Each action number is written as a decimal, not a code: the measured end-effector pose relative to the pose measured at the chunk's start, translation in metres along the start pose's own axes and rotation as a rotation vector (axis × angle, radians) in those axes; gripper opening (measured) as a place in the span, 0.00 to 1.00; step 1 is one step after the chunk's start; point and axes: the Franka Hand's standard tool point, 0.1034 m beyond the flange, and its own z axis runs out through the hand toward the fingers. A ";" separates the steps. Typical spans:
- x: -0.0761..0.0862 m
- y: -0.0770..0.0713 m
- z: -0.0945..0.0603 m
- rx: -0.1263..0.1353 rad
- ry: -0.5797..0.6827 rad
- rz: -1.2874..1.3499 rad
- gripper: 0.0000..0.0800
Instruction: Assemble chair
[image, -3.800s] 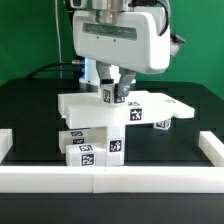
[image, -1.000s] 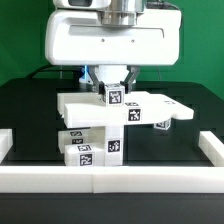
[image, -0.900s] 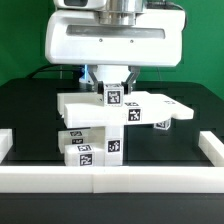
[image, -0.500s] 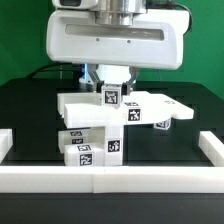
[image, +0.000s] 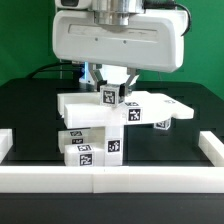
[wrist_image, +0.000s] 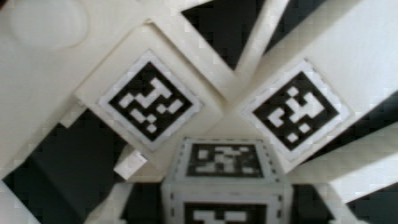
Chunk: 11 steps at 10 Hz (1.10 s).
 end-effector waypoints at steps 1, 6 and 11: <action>0.000 0.000 0.000 0.000 0.000 0.068 0.36; -0.001 -0.002 0.000 0.004 -0.002 0.360 0.36; -0.002 -0.004 0.001 -0.002 -0.003 0.308 0.69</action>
Offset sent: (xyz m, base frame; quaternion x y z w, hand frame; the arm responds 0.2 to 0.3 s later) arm 0.0000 0.0000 0.0000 0.0000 0.0000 0.1938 0.9810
